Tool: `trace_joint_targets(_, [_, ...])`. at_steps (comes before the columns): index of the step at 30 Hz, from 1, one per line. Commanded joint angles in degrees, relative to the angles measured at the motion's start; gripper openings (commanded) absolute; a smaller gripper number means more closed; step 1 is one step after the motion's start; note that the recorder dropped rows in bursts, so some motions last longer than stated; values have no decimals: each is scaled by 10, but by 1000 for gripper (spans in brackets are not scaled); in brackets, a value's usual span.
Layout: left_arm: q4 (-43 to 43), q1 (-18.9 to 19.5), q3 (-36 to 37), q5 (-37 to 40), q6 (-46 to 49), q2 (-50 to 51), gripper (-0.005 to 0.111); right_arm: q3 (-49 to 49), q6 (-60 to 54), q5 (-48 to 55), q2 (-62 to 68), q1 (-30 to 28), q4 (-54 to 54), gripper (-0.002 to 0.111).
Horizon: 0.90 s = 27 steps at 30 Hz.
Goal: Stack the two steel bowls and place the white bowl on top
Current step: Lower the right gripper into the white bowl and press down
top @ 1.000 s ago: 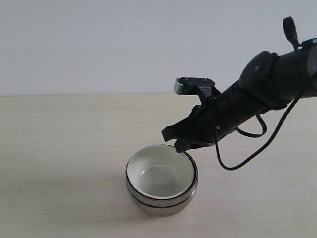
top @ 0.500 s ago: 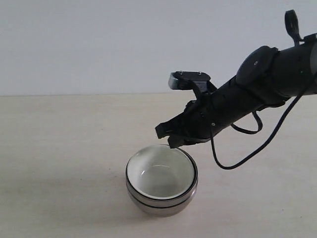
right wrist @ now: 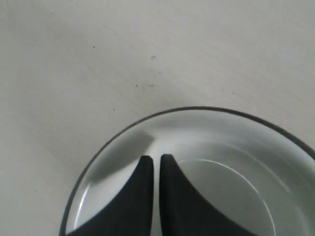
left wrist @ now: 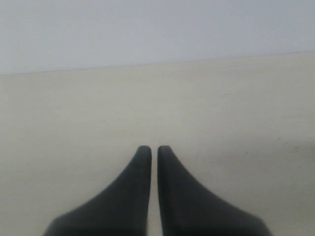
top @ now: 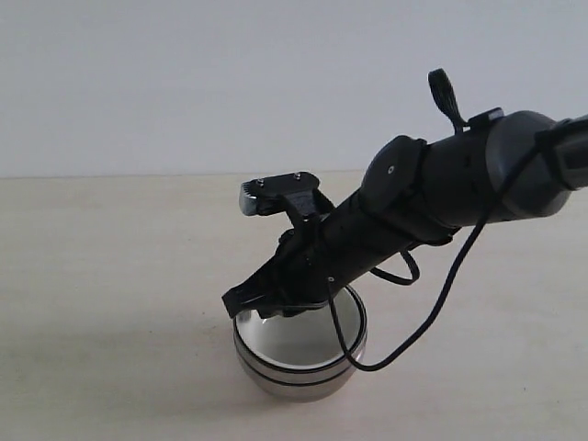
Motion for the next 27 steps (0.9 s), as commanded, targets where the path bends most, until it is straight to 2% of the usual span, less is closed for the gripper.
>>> trace_joint_targets(1, [1, 1, 2, 1, -5, -2, 4, -1, 1, 9, 3, 0, 2, 0])
trace_joint_targets(19, [1, 1, 2, 1, -5, -2, 4, -1, 4, 39, 41, 0, -7, 0])
trace_joint_targets(27, [1, 1, 2, 1, -5, -2, 4, -36, 6, 70, 41, 0, -27, 0])
